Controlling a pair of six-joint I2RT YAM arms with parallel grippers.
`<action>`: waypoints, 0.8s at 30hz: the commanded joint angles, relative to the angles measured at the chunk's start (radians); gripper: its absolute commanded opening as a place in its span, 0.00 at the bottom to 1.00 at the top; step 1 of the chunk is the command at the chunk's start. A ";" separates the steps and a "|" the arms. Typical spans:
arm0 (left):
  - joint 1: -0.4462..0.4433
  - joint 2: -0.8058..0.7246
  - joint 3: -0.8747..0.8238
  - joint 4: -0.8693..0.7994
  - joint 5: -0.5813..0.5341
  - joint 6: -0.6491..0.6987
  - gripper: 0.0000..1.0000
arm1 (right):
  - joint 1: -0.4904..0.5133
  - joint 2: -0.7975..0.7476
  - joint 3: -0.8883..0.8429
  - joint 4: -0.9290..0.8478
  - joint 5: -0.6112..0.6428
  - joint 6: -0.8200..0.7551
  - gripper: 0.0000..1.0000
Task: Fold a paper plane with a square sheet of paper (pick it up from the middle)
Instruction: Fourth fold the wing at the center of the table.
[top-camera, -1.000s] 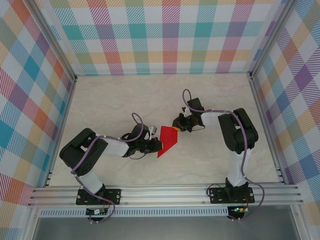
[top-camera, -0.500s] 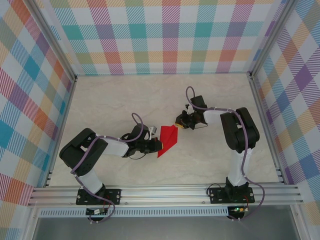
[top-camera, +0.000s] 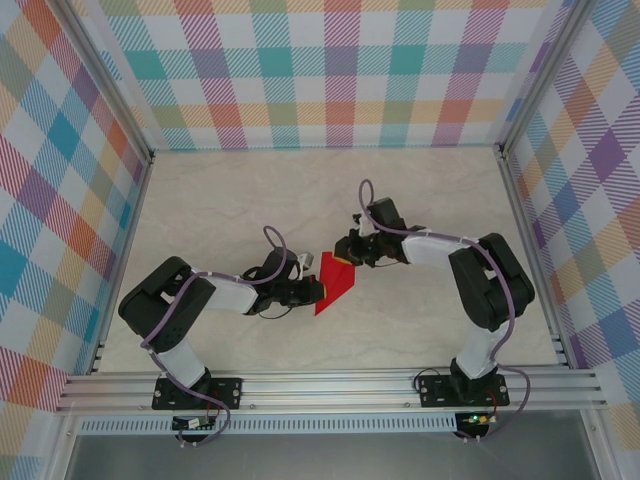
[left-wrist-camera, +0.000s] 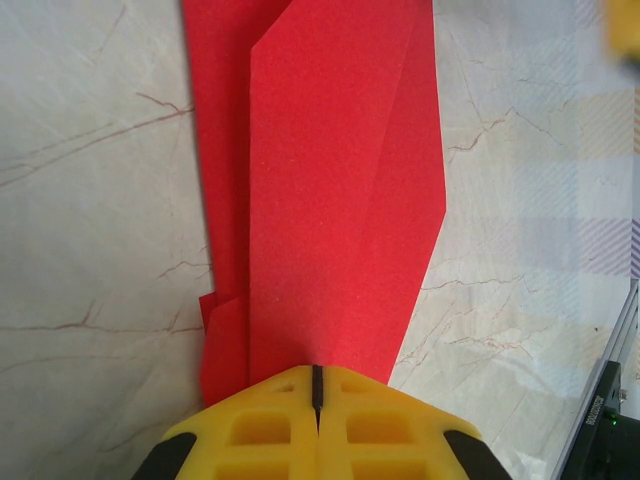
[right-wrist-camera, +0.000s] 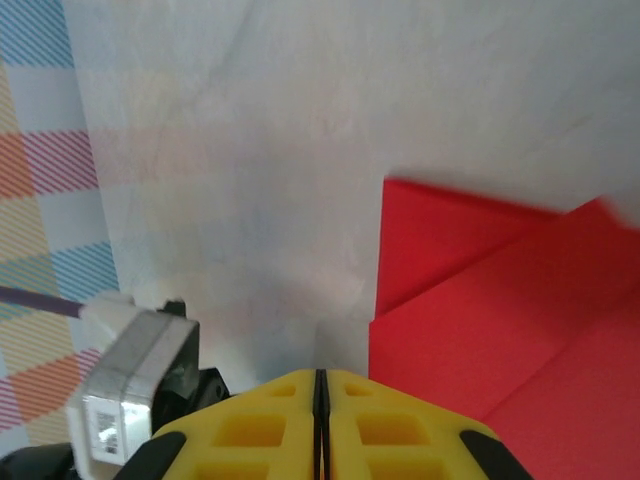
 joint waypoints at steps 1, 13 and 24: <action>0.001 0.046 -0.080 -0.317 -0.117 0.022 0.02 | 0.054 0.042 -0.027 0.061 -0.005 0.051 0.10; 0.001 0.040 -0.074 -0.330 -0.120 0.022 0.02 | 0.102 0.100 -0.084 0.018 0.155 0.063 0.08; 0.001 0.045 -0.080 -0.329 -0.114 0.026 0.02 | -0.016 0.132 0.033 -0.025 0.153 -0.020 0.10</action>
